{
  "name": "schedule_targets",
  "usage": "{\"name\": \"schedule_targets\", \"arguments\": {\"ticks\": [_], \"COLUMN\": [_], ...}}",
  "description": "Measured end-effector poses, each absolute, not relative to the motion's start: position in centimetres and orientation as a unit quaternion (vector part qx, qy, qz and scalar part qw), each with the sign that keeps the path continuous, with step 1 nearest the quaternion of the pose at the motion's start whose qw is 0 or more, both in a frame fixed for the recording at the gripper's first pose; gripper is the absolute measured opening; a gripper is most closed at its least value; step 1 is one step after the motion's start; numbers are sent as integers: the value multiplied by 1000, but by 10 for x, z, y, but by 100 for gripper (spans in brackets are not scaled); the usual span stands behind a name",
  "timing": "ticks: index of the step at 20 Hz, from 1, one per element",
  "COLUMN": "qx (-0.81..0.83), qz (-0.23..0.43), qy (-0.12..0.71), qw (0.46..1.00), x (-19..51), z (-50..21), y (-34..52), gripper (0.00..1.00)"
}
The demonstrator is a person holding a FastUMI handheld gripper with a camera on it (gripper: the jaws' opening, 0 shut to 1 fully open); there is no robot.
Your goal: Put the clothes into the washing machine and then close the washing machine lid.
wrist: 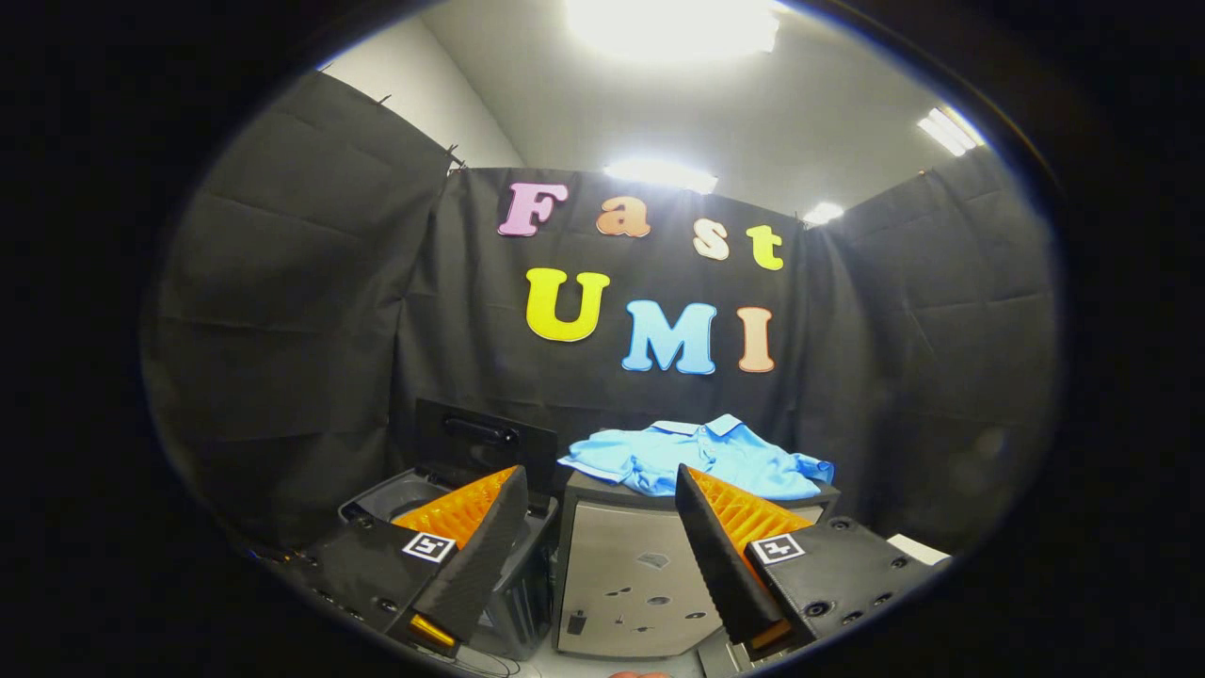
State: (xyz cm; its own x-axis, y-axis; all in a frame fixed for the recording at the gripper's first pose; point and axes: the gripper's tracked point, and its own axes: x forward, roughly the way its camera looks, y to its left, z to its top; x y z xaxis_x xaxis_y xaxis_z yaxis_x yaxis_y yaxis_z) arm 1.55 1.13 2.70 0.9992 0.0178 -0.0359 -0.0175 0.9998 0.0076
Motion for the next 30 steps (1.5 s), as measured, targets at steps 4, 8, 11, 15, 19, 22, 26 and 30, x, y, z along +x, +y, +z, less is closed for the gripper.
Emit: {"name": "schedule_targets", "arguments": {"ticks": [4,8,11,15,19,22,26,30], "qx": [14,36,-2,-2,2,30,39,51], "qz": [10,8,-13,-9,-40,-41,-46,-43], "qy": [21,50,72,114,157,193,216,230], "qw": [1000,998,997,993,987,980,975,971], "x": [34,52,68,93,124,152,183,209], "z": [52,69,76,69,48,31,15,0], "y": [3,-13,-37,-57,-96,-117,-143,-155], "gripper": [98,98,98,98,98,98,98,99]}}
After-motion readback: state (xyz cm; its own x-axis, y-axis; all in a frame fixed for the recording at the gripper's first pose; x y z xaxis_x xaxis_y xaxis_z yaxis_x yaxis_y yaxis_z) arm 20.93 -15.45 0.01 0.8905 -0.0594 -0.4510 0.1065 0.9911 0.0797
